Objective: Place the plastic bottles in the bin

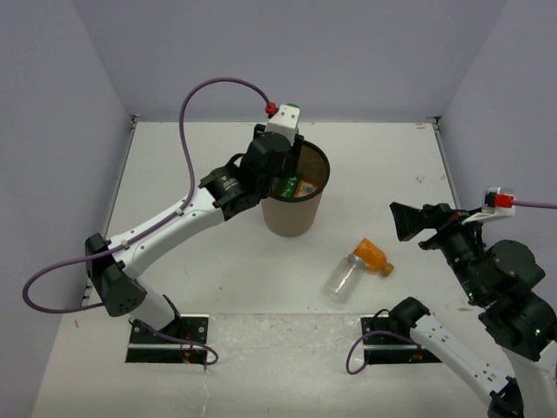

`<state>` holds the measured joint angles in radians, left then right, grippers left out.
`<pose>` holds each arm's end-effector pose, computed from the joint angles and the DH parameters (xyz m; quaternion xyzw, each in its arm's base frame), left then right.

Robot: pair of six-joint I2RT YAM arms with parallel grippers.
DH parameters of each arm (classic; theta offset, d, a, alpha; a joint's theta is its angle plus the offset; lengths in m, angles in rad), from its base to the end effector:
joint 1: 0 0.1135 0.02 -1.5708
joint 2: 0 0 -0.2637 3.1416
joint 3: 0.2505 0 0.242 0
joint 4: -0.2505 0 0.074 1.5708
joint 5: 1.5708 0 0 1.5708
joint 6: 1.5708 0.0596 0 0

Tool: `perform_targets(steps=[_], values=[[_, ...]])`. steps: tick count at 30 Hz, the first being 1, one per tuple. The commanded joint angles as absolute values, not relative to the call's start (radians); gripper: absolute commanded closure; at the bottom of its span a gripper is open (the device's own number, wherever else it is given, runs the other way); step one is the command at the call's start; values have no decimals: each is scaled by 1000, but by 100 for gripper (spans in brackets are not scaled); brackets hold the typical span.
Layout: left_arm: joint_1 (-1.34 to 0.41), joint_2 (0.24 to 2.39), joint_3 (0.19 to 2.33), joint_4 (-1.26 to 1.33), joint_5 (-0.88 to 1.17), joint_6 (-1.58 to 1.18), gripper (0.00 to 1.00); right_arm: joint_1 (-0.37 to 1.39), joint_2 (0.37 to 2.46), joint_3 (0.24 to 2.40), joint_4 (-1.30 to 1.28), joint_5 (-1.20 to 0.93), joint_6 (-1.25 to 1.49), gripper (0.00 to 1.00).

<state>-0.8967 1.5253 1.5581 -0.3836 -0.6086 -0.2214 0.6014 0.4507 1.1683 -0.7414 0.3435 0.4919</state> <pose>0.2487 -0.2567 0.4023 0.0971 0.7947 -0.0817 0.5936 0.0525 0.0117 0.4246 0.0807 0.7104 0.2534 0.6516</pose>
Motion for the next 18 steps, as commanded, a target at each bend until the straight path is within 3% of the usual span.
perform_targets(steps=[1, 2, 5, 6, 9, 18], values=[[-881, 1529, 1609, -319, -551, -216, 80, 603, 477, 1146, -759, 286, 466, 1], [-868, 1534, 1605, -316, -536, -224, 78, 603, 477, 1135, -762, 267, 465, 1], [-862, 1529, 1571, -307, -514, -241, 58, 603, 471, 1094, -772, 226, 477, 1], [-862, 1523, 1542, -295, -505, -245, 32, 603, 468, 1079, -773, 218, 479, 1], [-862, 1487, 1513, -281, -482, -253, 0, 603, 468, 1065, -781, 207, 482, 1], [-937, 1355, 1503, -321, -408, -259, 0, 603, 499, 1066, -802, 281, 515, 1]])
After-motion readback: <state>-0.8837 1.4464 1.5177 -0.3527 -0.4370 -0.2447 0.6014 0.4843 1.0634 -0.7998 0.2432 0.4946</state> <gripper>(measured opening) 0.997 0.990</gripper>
